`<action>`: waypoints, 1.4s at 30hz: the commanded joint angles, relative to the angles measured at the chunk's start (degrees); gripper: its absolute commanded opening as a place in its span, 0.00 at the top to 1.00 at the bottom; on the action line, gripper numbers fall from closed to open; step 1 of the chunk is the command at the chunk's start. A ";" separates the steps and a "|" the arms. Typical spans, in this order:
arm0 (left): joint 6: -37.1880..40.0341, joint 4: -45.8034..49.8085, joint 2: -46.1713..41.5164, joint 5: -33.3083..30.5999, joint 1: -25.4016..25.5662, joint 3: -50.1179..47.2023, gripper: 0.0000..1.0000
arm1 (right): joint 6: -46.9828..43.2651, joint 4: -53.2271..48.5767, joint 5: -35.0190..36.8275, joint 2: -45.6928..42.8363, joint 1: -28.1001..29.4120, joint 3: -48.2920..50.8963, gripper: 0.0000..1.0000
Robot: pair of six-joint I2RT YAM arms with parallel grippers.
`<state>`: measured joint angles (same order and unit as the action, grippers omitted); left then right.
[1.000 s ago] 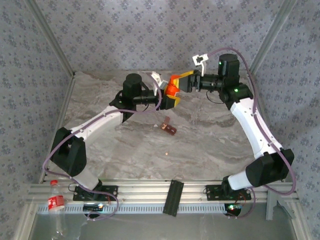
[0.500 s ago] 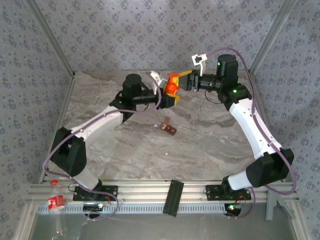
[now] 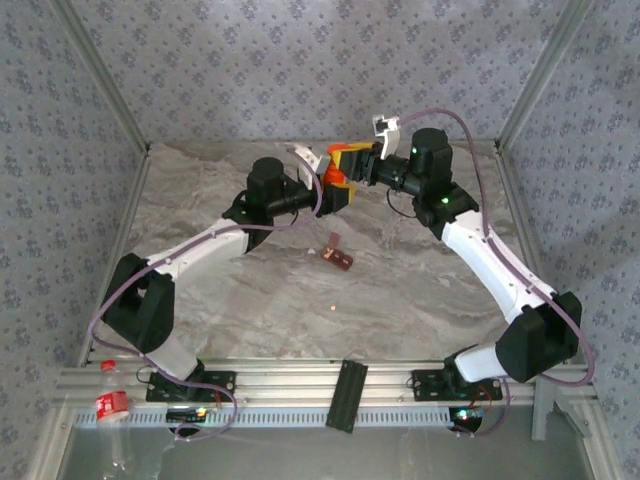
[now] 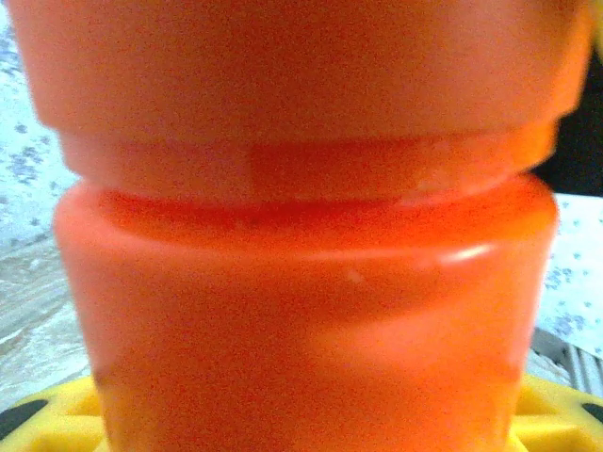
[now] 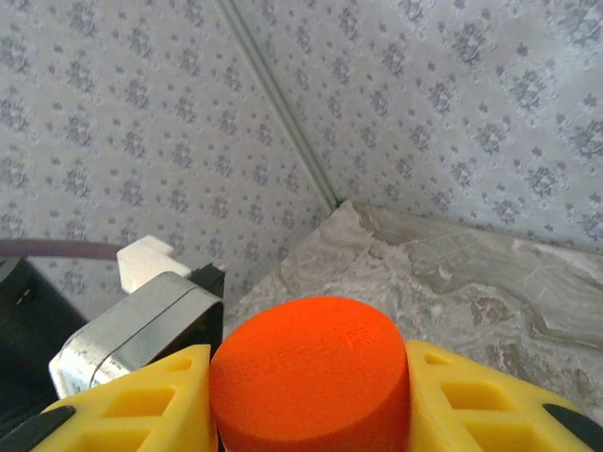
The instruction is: Sort the pills into containers
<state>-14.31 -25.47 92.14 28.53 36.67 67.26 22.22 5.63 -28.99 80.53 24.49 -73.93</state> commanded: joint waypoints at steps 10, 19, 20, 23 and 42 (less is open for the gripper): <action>4.74 -6.99 -2.66 -2.38 0.77 1.64 1.00 | 4.10 -2.49 -8.20 -4.72 -4.78 0.61 0.16; 11.56 1.92 -4.81 13.95 -2.55 3.92 1.00 | -5.56 -17.90 -22.66 -7.33 -11.91 -8.14 0.11; 12.81 4.09 -4.83 15.50 -2.53 4.62 1.00 | -6.44 -19.85 -24.48 -6.39 -11.93 -9.64 0.11; 15.87 10.00 -4.92 19.41 -2.61 7.00 1.00 | -8.86 -24.40 -28.35 -4.03 -11.77 -13.31 0.11; 16.05 14.09 -4.38 23.61 -2.69 9.46 1.00 | -13.46 -31.01 -29.17 1.90 -6.74 -19.75 0.13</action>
<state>2.13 -10.02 89.23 50.04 34.02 74.67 10.44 -23.77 -58.33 81.82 17.30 -91.59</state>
